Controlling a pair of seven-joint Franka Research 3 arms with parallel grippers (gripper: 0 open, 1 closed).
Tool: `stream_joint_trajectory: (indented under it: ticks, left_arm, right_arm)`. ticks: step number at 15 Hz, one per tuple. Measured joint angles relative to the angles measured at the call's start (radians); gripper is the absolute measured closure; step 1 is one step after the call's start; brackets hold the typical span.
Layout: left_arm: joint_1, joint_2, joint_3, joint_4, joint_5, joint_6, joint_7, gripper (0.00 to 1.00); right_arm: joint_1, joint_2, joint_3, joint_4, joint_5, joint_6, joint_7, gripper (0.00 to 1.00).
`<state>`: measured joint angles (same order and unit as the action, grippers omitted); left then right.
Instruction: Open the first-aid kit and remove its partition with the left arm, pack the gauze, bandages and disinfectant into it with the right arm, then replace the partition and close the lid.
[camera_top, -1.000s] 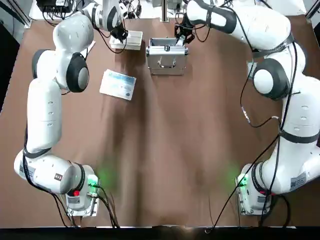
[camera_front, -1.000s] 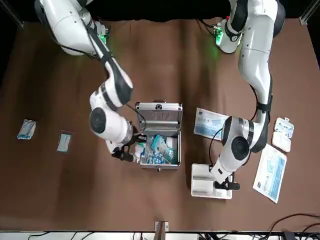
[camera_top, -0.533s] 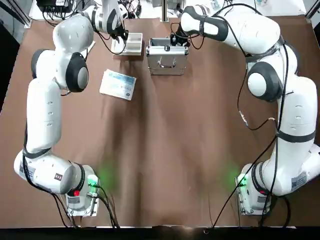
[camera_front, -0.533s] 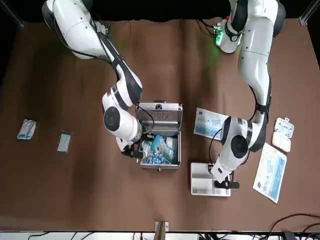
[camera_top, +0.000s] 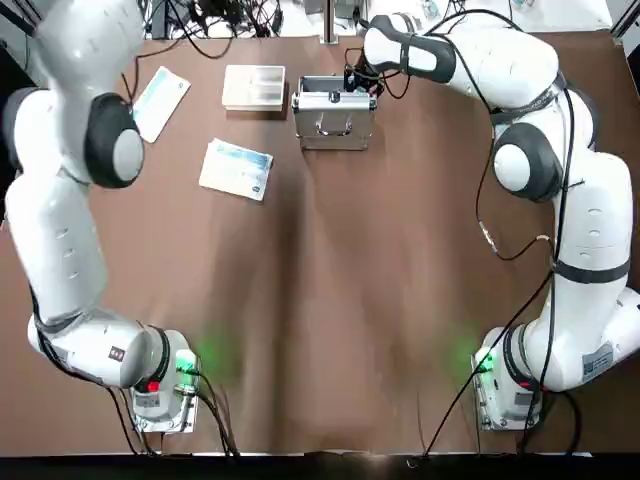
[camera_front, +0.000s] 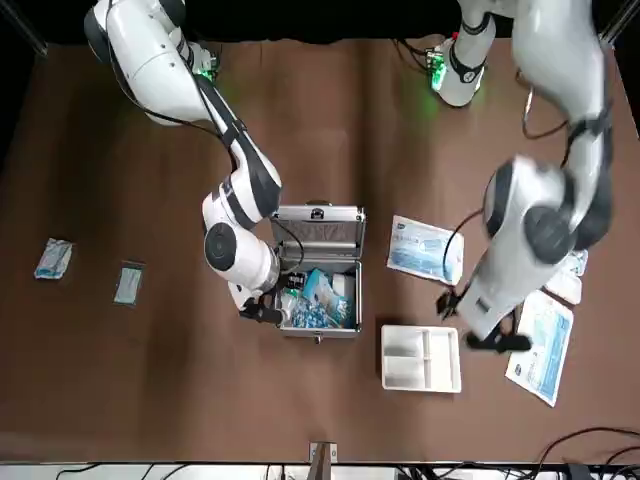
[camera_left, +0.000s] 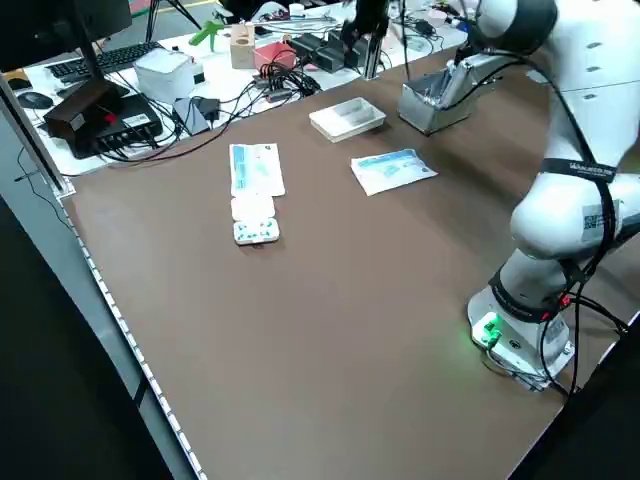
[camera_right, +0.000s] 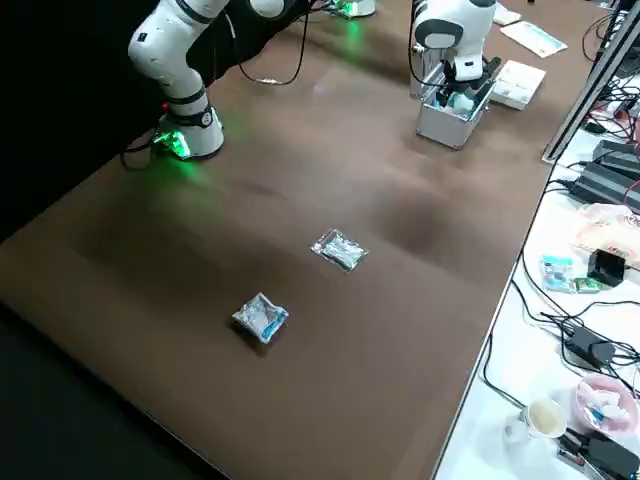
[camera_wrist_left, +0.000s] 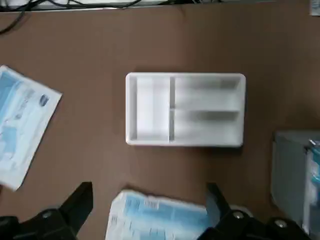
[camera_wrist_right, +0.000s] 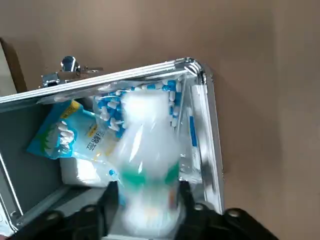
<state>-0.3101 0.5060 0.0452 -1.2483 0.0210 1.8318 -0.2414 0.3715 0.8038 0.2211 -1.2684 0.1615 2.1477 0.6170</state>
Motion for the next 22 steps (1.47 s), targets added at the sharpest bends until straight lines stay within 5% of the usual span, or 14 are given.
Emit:
stream_joint_trajectory:
  ticks: [4, 10, 16, 22]
  left_arm:
    - [-0.004, -0.153, -0.005, -0.011, 0.0, -0.163, 0.0, 0.0]
    - [0.004, -0.17, -0.002, -0.046, 0.0, -0.192, -0.002, 0.0]
    - [0.006, -0.164, -0.001, -0.043, 0.0, -0.19, -0.007, 0.0]
    - [0.109, -0.212, 0.001, -0.032, -0.002, -0.195, 0.007, 0.0]
  right_arm:
    - [-0.002, -0.001, 0.0, 0.005, 0.0, 0.0, -0.002, 0.03]
    - [-0.081, -0.022, -0.002, 0.063, 0.0, -0.092, -0.003, 0.01]
    - [-0.279, -0.025, -0.005, 0.076, -0.051, -0.439, -0.073, 0.02]
    - [-0.376, -0.016, -0.045, 0.06, -0.163, -0.562, -0.074, 0.02]
